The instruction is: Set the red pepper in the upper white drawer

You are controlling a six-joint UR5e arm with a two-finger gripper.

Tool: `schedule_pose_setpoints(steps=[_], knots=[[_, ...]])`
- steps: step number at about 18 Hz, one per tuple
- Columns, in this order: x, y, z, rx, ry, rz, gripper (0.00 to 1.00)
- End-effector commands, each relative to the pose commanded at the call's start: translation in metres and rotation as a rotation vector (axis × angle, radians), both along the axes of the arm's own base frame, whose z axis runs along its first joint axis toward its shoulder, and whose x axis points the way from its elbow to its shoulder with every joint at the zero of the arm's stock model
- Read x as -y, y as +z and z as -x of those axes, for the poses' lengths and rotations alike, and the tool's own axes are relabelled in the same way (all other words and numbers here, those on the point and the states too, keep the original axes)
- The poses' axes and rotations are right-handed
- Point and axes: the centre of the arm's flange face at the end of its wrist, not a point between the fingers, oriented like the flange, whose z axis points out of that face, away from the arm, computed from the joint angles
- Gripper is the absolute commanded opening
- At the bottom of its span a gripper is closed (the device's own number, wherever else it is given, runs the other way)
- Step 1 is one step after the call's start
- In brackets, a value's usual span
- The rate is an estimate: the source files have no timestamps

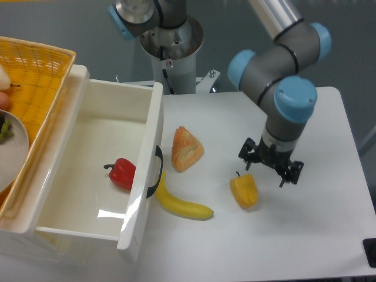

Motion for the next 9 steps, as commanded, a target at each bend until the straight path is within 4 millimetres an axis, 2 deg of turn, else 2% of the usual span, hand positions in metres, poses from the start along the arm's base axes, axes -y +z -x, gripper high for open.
schedule_pose_setpoints(steps=[4, 9], knots=[[0.01, -0.001, 0.011, -0.033, -0.135, 0.068, 1.0], [0.016, -0.003, 0.015, -0.028, -0.157, 0.071, 1.0]])
